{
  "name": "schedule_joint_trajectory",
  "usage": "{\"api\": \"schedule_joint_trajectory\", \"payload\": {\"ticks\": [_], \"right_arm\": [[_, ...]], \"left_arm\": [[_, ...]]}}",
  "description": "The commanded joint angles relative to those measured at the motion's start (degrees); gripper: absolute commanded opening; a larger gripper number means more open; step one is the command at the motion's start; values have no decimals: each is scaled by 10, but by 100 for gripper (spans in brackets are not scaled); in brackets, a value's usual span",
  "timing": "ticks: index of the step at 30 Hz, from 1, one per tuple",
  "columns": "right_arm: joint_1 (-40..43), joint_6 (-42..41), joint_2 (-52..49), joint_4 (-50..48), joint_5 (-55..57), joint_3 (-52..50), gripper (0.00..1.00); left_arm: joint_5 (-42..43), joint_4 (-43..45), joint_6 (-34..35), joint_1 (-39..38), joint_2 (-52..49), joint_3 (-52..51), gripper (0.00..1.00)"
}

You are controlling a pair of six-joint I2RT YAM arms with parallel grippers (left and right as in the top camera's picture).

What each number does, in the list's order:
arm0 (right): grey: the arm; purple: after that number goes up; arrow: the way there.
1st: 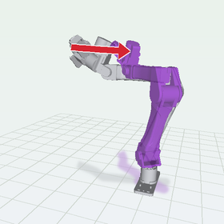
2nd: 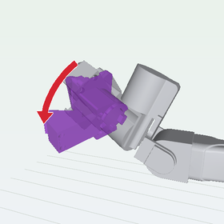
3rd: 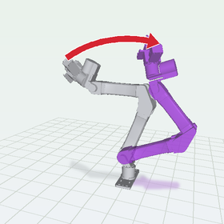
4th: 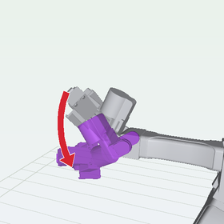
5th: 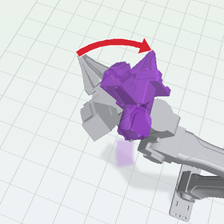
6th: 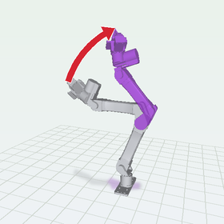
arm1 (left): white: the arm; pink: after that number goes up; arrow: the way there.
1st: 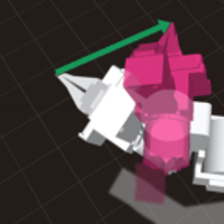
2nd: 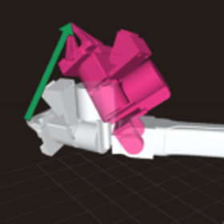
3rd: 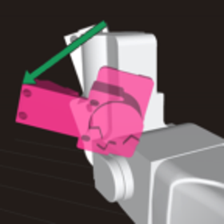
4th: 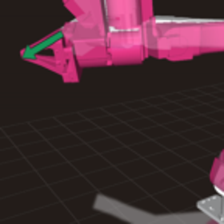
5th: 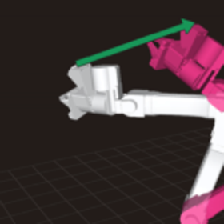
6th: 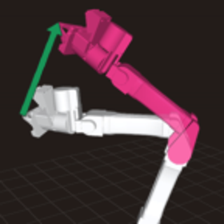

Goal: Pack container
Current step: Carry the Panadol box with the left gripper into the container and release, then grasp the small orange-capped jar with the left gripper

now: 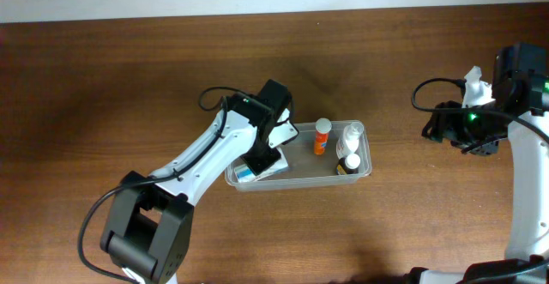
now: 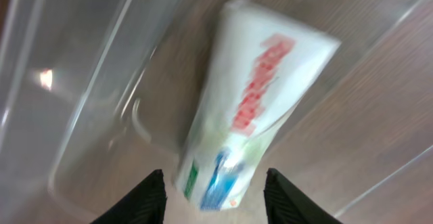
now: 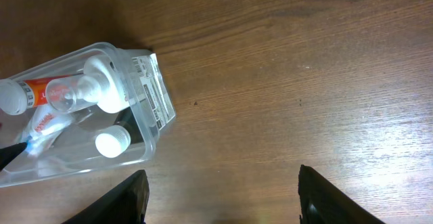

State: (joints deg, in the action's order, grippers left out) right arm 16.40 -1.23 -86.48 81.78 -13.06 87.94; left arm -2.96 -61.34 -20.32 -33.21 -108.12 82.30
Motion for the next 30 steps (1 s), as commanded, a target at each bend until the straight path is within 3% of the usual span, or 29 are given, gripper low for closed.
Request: {"api": "schedule_joint_trajectory", "payload": {"ticks": [1,5,8,15,22,30], "right_arm": [[-4,6,1,-2,-7,-4,63],[-4,8,1,-2,-7,-4,63],[-4,9,1,-2,-7,-4,63],[-4,9,1,-2,-7,-3,63],[-4,8,1,-2,-7,-3,63],[-4,8,1,-2,-7,-4,63]], "left_arm": [[-49,-31,55,0,31,41,52],[-87,-58,110,14,94,75,58],[-87,-58,165,56,170,75,99],[-73,-78,307,219,258,65,99],[40,-54,310,364,243,-65,99],[48,27,310,386,178,-206,99]]}}
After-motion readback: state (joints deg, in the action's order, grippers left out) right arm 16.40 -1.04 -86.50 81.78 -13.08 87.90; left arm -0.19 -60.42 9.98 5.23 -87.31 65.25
